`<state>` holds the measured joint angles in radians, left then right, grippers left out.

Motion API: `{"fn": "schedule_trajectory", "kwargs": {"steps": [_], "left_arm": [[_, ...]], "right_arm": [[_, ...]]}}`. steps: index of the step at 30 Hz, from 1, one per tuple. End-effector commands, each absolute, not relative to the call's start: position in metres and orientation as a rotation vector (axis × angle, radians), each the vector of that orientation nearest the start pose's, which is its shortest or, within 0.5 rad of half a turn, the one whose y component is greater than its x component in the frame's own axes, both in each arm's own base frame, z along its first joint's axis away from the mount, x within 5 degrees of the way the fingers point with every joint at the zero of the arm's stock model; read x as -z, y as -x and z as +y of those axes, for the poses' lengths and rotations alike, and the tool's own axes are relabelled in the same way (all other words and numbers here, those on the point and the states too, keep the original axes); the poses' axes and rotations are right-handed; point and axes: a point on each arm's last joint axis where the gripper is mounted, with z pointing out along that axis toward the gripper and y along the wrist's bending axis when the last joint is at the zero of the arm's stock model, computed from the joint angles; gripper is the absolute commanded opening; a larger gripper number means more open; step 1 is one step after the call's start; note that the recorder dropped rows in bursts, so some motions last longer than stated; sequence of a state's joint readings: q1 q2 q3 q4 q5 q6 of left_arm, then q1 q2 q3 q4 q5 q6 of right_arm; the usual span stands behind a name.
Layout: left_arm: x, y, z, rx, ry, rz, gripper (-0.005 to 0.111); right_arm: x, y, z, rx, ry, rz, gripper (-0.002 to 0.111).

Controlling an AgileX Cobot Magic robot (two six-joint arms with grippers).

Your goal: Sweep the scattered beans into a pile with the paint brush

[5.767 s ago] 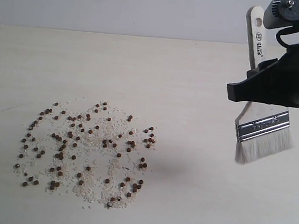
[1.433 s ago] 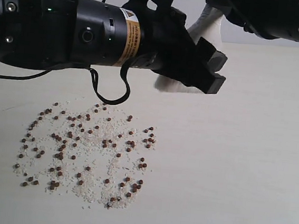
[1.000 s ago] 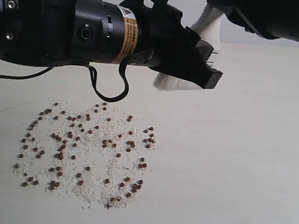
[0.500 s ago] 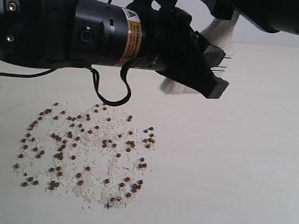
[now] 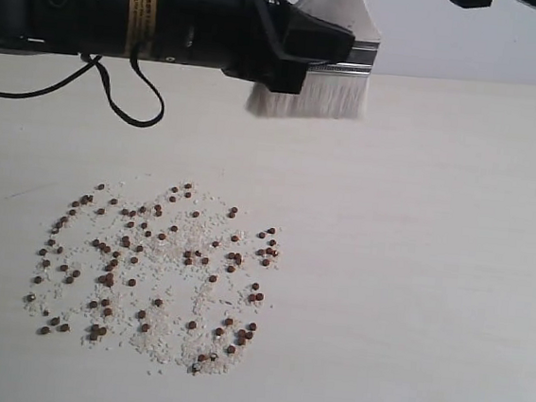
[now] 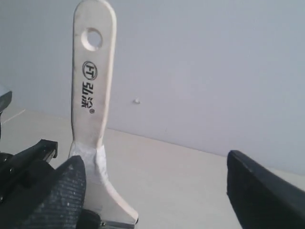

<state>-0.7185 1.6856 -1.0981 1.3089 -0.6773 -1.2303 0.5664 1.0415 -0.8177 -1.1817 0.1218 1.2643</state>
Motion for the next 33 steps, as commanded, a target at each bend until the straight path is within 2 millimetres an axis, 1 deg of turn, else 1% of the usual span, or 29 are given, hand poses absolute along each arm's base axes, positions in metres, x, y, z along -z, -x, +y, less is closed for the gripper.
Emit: {"fn": "schedule_trajectory", "kwargs": {"steps": [1, 4, 6, 10, 13, 18, 21, 24, 27, 30, 33], "left_arm": [[-0.267, -0.256, -0.276, 1.192, -1.137, 1.544, 0.000], [-0.261, -0.267, -0.266, 1.234, -1.143, 1.518, 0.000], [-0.258, -0.273, -0.259, 1.253, -1.138, 1.502, 0.000], [-0.257, -0.285, -0.240, 1.303, -1.130, 1.440, 0.000], [-0.260, -0.289, -0.225, 1.349, -1.145, 1.362, 0.000], [-0.255, -0.299, -0.206, 1.275, -1.191, 1.390, 0.000], [-0.250, -0.301, -0.200, 1.252, -1.225, 1.407, 0.000], [-0.248, -0.301, -0.200, 1.246, -1.243, 1.408, 0.000], [-0.248, -0.301, -0.200, 1.234, -1.255, 1.395, 0.000], [-0.248, -0.300, -0.200, 1.225, -1.270, 1.388, 0.000], [-0.247, -0.300, -0.200, 1.213, -1.284, 1.375, 0.000]], "right_arm": [[-0.361, -0.220, 0.119, -0.409, 0.418, 1.685, 0.073], [-0.361, -0.238, 0.121, -0.477, 0.449, 1.660, 0.072], [-0.357, -0.248, 0.122, -0.520, 0.504, 1.642, 0.071], [-0.348, -0.258, 0.137, -0.710, 0.791, 1.537, 0.071], [-0.342, -0.273, 0.144, -0.844, 0.886, 1.512, 0.071], [-0.332, -0.294, 0.160, -1.004, 1.080, 1.438, 0.071], [-0.336, -0.305, 0.169, -1.136, 1.161, 1.334, 0.070], [-0.337, -0.324, 0.174, -1.165, 1.146, 1.339, 0.070], [-0.337, -0.334, 0.178, -1.164, 1.154, 1.339, 0.070], [-0.336, -0.336, 0.178, -1.136, 1.200, 1.345, 0.070], [-0.335, -0.336, 0.178, -1.137, 1.201, 1.347, 0.070]]}}
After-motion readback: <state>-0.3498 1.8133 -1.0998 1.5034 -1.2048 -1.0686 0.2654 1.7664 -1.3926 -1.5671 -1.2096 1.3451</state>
